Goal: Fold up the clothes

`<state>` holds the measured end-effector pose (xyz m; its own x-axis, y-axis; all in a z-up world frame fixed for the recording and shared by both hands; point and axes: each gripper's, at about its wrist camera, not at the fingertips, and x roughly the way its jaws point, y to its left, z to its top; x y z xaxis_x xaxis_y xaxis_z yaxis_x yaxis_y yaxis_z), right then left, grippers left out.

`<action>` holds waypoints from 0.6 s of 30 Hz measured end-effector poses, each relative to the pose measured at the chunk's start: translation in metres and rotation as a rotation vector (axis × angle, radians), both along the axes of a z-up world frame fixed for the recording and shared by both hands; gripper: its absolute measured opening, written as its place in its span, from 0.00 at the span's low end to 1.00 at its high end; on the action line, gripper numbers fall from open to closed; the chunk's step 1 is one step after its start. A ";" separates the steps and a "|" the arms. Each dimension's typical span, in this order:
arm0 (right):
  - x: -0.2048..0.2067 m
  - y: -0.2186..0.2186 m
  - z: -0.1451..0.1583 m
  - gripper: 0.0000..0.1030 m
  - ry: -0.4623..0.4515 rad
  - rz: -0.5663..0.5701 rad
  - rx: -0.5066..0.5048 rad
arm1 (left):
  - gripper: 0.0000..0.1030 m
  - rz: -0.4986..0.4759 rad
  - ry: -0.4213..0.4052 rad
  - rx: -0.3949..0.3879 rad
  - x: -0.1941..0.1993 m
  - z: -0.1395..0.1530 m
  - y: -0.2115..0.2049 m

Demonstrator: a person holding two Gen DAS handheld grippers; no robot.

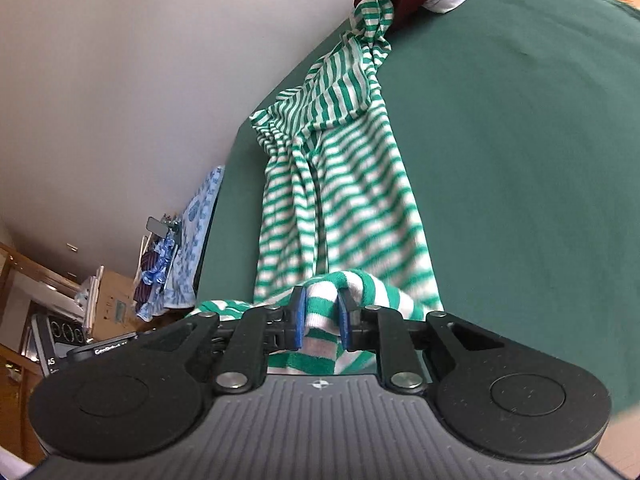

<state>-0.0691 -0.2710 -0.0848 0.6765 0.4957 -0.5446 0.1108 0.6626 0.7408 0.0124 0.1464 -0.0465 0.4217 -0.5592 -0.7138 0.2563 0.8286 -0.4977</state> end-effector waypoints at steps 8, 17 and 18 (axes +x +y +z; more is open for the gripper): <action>0.070 -0.032 -0.014 0.26 0.053 0.040 0.049 | 0.12 0.108 0.016 0.071 0.063 -0.017 -0.024; 0.090 -0.057 0.019 0.42 -0.134 0.120 -0.088 | 0.65 0.161 -0.028 0.053 0.065 -0.008 -0.001; 0.086 -0.050 0.020 0.43 -0.151 0.169 -0.156 | 0.65 0.127 -0.021 0.059 0.057 -0.011 -0.005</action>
